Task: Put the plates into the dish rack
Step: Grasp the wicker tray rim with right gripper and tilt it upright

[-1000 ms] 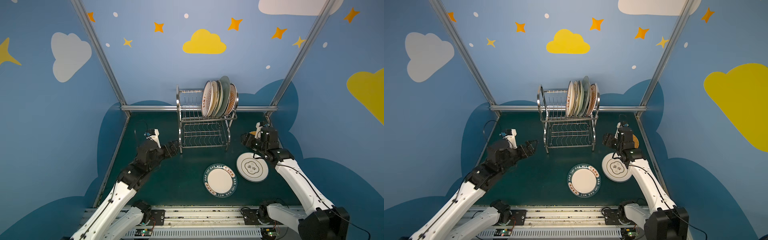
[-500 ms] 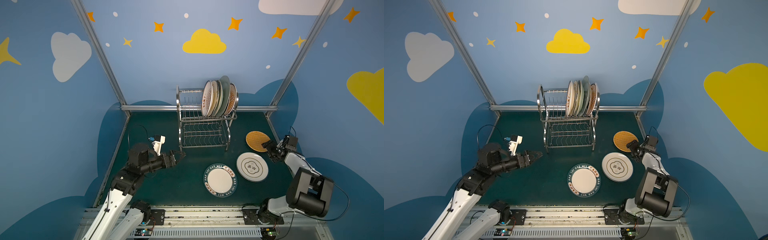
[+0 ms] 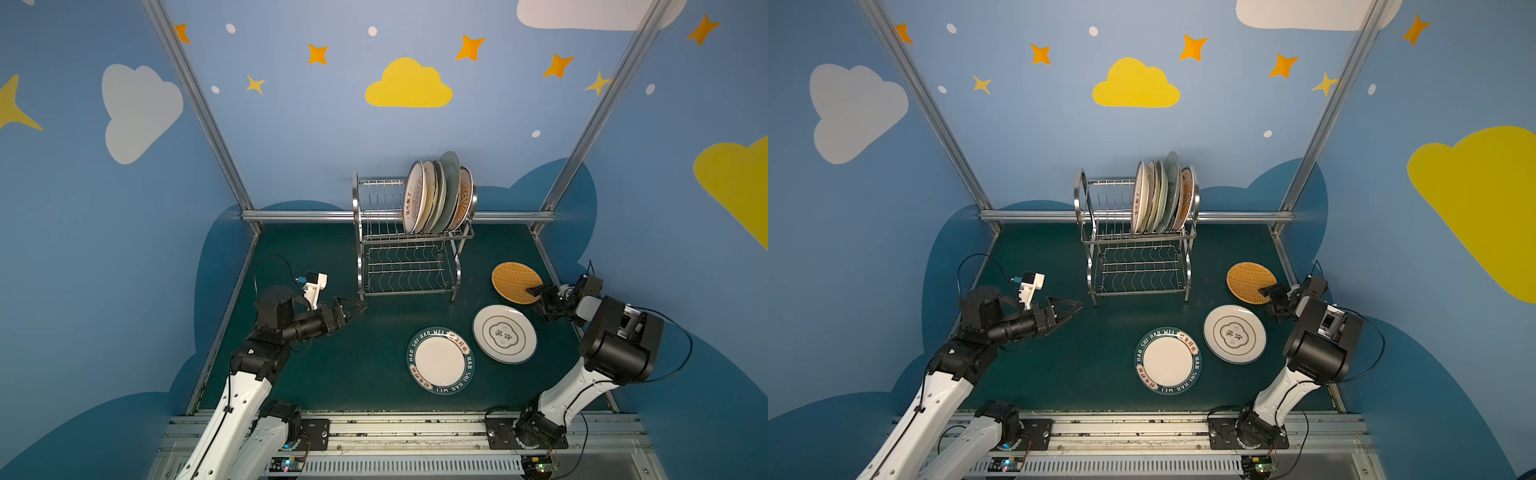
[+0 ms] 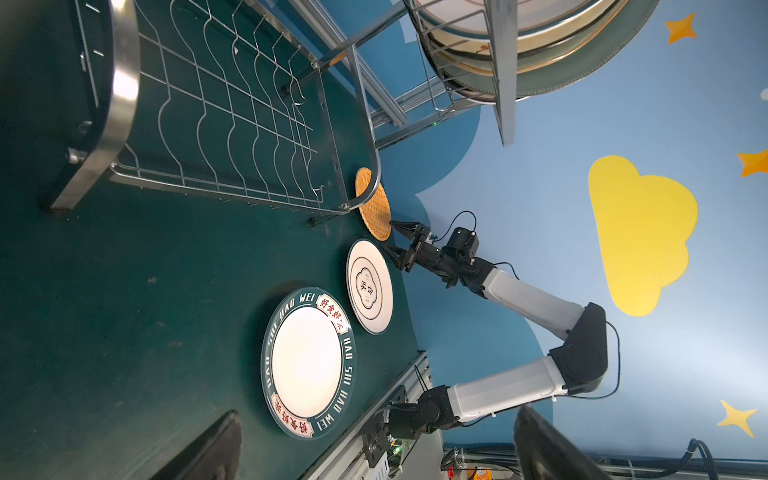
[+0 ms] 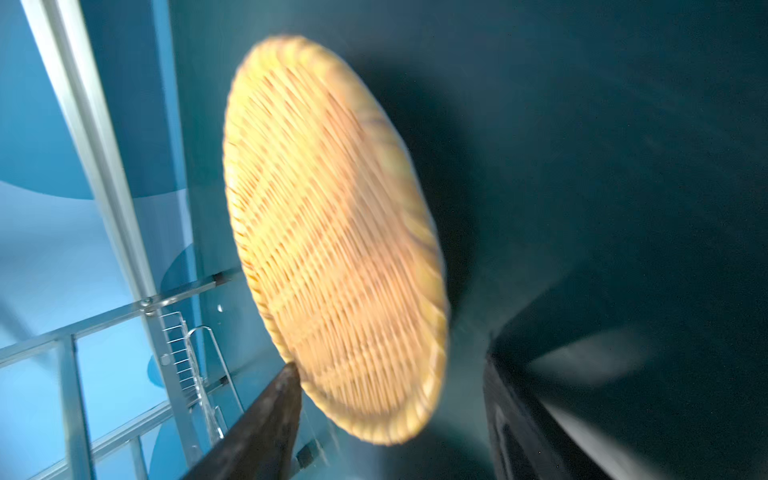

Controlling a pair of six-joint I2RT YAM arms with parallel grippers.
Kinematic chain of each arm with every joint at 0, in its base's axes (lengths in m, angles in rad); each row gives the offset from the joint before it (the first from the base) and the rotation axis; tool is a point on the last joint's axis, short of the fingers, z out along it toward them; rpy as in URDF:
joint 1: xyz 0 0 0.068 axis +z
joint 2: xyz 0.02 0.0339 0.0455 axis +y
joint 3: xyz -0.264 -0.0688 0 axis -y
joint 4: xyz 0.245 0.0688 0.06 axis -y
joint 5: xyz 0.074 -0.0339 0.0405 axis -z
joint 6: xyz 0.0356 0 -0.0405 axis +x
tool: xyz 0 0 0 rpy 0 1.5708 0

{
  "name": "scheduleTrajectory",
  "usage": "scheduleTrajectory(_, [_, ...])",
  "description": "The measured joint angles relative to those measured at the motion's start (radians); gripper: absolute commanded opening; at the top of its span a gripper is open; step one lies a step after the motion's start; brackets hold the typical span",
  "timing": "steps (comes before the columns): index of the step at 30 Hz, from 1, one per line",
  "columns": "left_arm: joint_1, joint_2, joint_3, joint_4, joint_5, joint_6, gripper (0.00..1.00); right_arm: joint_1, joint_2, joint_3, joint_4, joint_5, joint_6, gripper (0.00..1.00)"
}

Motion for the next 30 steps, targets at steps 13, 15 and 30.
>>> scheduleTrajectory(13, [0.036,-0.024,-0.005,0.022,0.003,-0.014,1.00,0.002,0.168,0.086,0.140,-0.101,0.151,0.14])
scheduleTrajectory(15, [0.038,-0.025,-0.005,0.022,0.003,-0.014,1.00,0.002,0.180,0.095,0.152,-0.117,0.158,0.08])
scheduleTrajectory(30, [0.057,-0.042,-0.005,-0.010,-0.057,0.014,1.00,0.017,0.060,0.014,0.214,-0.142,0.226,0.00])
